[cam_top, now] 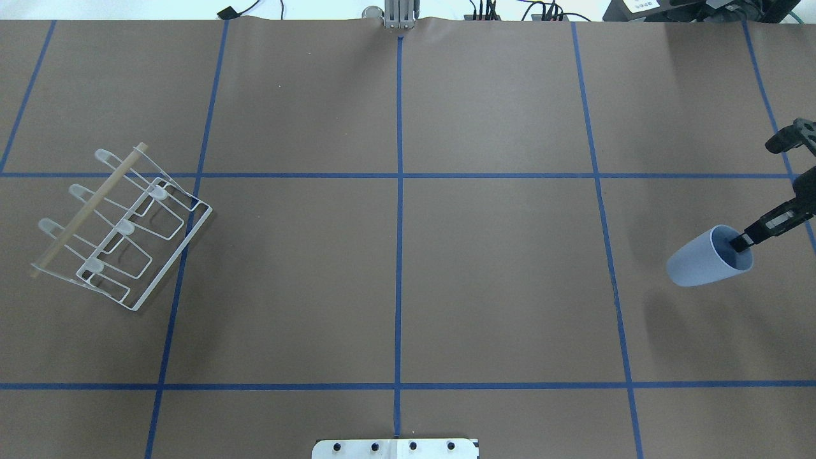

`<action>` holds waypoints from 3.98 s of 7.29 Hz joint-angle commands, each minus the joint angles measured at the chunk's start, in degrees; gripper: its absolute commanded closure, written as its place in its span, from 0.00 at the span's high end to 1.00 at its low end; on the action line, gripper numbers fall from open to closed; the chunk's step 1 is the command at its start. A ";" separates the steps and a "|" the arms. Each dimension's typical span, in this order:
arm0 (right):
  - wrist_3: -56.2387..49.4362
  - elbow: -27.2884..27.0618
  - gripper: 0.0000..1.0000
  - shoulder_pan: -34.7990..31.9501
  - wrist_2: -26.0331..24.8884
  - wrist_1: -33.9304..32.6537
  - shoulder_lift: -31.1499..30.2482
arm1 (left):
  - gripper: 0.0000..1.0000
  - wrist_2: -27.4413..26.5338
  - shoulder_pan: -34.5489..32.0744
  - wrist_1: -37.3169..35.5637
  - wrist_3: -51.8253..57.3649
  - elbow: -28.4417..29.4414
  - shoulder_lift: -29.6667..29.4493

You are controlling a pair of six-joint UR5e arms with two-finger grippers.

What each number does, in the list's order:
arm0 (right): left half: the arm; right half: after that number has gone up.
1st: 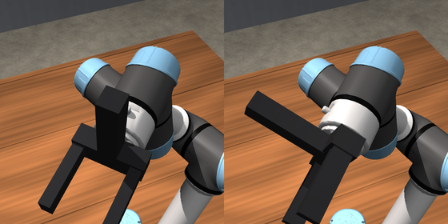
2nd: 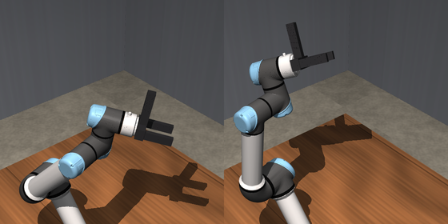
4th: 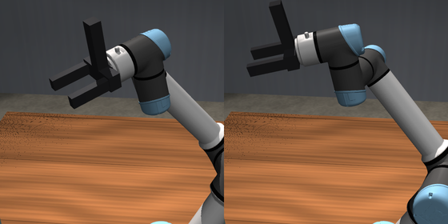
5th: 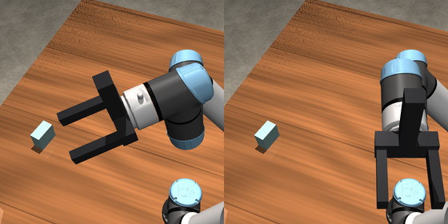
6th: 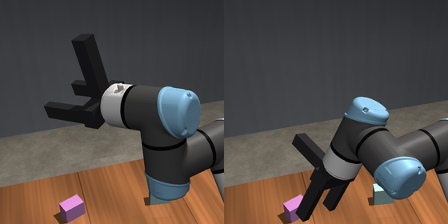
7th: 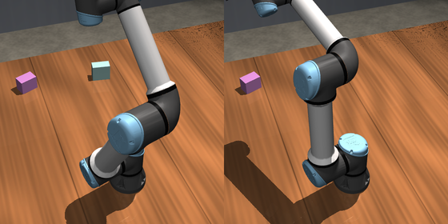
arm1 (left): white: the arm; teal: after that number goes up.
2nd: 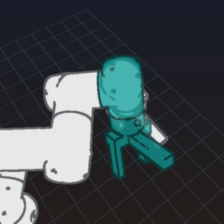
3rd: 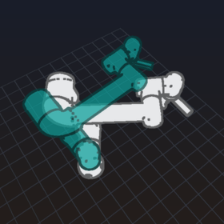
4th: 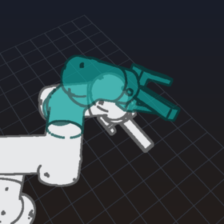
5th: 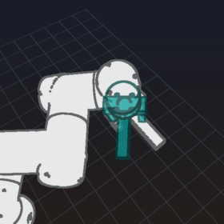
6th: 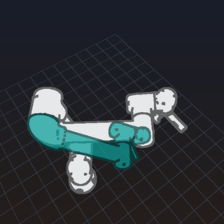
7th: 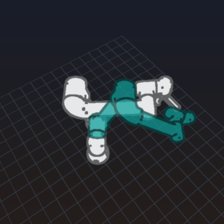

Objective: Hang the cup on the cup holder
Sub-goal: 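Lift the cup with the right gripper while the left arm swings in, then bring the left gripper to the cup's closed end held by the right gripper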

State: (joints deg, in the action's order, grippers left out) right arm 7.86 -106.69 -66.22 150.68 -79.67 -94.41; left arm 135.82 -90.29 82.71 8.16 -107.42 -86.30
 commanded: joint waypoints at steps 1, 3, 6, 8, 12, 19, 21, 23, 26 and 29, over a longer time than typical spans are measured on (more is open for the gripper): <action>16.01 -0.63 0.00 -1.19 3.30 12.26 4.03 | 0.98 5.12 0.99 -0.09 -1.29 -0.69 -1.50; 38.70 1.73 0.00 -0.75 2.77 27.21 11.06 | 0.98 10.16 3.35 11.33 -16.77 -0.51 -1.59; 58.36 1.40 0.00 -0.14 2.25 35.42 18.64 | 0.98 10.17 10.02 42.86 -54.60 -0.60 -1.77; 71.94 1.57 0.00 2.13 -2.12 49.70 18.65 | 0.98 9.64 13.99 57.85 -74.86 -0.51 -3.60; 96.19 1.75 0.00 14.08 -19.88 76.83 18.48 | 0.98 2.48 24.76 74.40 -109.61 -0.77 -16.85; 99.19 2.27 0.00 27.36 -41.06 97.40 18.30 | 0.98 -28.75 47.65 76.99 -134.34 -6.40 -28.82; 98.93 2.36 0.00 30.87 -44.50 100.13 18.30 | 0.98 -33.58 53.26 76.99 -135.51 -6.40 -30.59; 98.66 2.80 0.00 32.29 -44.60 100.23 18.56 | 0.98 -33.78 54.96 77.16 -135.86 -6.75 -31.30; 98.40 2.63 0.00 33.52 -44.42 100.32 18.65 | 0.98 -33.78 57.15 77.16 -136.12 -7.10 -31.65; 98.40 2.71 0.00 33.61 -44.34 101.02 18.65 | 0.98 -33.69 59.17 77.08 -136.12 -7.19 -32.17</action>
State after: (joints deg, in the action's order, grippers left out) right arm 106.26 -104.06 -32.69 106.28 21.17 -75.77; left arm 102.15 -31.89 159.85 -127.95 -114.58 -118.09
